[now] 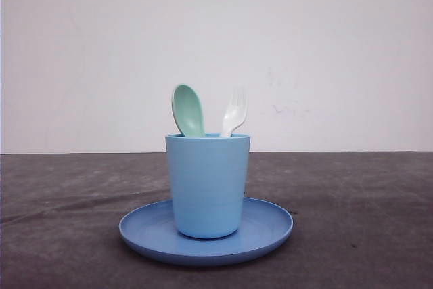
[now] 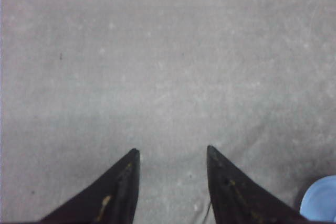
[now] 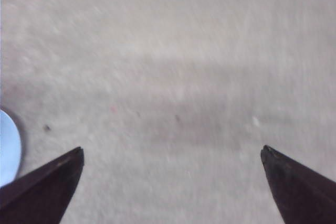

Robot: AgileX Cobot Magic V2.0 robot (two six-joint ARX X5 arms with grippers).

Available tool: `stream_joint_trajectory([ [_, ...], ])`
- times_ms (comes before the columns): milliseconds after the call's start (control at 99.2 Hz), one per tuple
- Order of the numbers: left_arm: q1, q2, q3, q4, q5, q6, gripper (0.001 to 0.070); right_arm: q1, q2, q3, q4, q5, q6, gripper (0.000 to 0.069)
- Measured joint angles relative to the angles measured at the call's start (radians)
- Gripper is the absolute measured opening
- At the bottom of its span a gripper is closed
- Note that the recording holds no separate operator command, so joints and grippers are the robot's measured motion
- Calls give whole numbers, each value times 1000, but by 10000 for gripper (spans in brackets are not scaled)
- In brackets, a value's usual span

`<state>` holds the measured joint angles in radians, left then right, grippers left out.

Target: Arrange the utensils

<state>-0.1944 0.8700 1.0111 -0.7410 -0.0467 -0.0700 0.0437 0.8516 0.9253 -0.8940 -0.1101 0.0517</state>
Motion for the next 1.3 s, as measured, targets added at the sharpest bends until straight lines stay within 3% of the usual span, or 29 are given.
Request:
stream_joint_trajectory([
  [423, 0, 0, 0, -18, 0, 0, 219, -10, 28, 0, -32, 2, -3, 669],
  [454, 0, 0, 0, -21, 0, 0, 191, -10, 28, 0, -32, 2, -3, 611],
  [534, 0, 0, 0, -31, 0, 0, 66, -10, 28, 0, -32, 2, -4, 355],
  [605, 0, 0, 0, -38, 0, 0, 28, -10, 28, 0, -32, 3, -5, 155],
  [645, 0, 0, 0, -38, 0, 0, 20, -10, 28, 0, -32, 5, -6, 87],
  [706, 0, 0, 0, -38, 0, 0, 15, -10, 28, 0, -35, 5, -7, 37],
  [857, 0, 0, 0, -37, 0, 0, 15, -10, 28, 0, -31, 4, -7, 8],
  [1301, 0, 0, 0, -37, 0, 1, 15, -10, 28, 0, -22, 5, -7, 7],
])
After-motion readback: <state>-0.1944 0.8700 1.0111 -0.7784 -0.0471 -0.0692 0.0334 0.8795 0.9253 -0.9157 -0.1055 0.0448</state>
